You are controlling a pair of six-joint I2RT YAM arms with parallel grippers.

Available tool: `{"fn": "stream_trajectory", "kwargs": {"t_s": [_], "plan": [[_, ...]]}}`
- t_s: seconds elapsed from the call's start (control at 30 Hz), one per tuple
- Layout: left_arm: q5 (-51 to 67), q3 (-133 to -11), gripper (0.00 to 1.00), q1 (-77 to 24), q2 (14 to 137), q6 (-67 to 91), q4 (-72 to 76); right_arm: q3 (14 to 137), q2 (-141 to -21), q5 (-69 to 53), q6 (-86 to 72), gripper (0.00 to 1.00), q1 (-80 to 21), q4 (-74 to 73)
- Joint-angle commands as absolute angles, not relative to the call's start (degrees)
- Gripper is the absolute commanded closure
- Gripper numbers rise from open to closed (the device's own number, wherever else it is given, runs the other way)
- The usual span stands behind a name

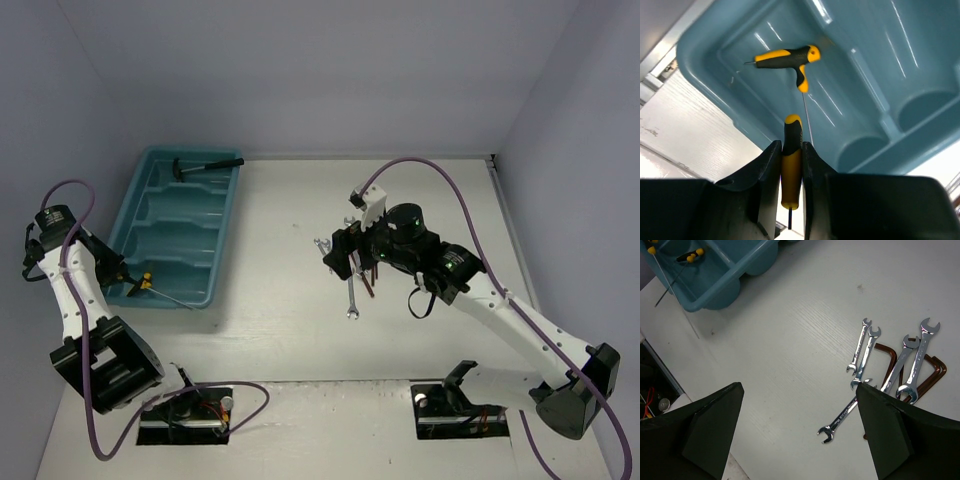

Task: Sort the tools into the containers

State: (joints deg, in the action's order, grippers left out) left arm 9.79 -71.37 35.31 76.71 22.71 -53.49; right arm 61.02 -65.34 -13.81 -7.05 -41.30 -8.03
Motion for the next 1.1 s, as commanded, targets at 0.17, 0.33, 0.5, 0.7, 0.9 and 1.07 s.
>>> {"fn": "stream_trajectory", "kwargs": {"t_s": [0.17, 0.33, 0.5, 0.7, 0.9, 1.07], "plan": [[5.82, -71.61, 0.86, 35.77, 75.72, 31.97, -45.68, 60.51, -63.65, -12.57, -7.28, 0.06, -41.11, -5.36], [7.73, -69.70, 0.77, 35.77, 75.50, 34.71, -43.25, 60.03, -63.63, -12.48, -7.47, 0.06, -41.13, -5.36], [7.55, -69.32, 0.71, 35.77, 75.64, 34.61, -42.99, 59.67, -63.54, -12.66, -7.47, 0.06, -41.05, -5.45], [6.83, -69.29, 0.65, 35.77, 75.11, 34.28, -42.99, 59.46, -63.63, -12.83, -7.56, 0.06, -41.04, -5.40], [12.08, -71.56, 0.53, 35.35, 71.46, 32.82, -42.72, 59.04, -63.49, -10.55, -8.19, 0.06, -41.10, -5.40], [14.56, -73.06, 0.50, 31.64, 65.26, 31.21, -42.75, 58.17, -63.81, -6.20, -10.43, 0.07, -40.45, -5.45]]}}
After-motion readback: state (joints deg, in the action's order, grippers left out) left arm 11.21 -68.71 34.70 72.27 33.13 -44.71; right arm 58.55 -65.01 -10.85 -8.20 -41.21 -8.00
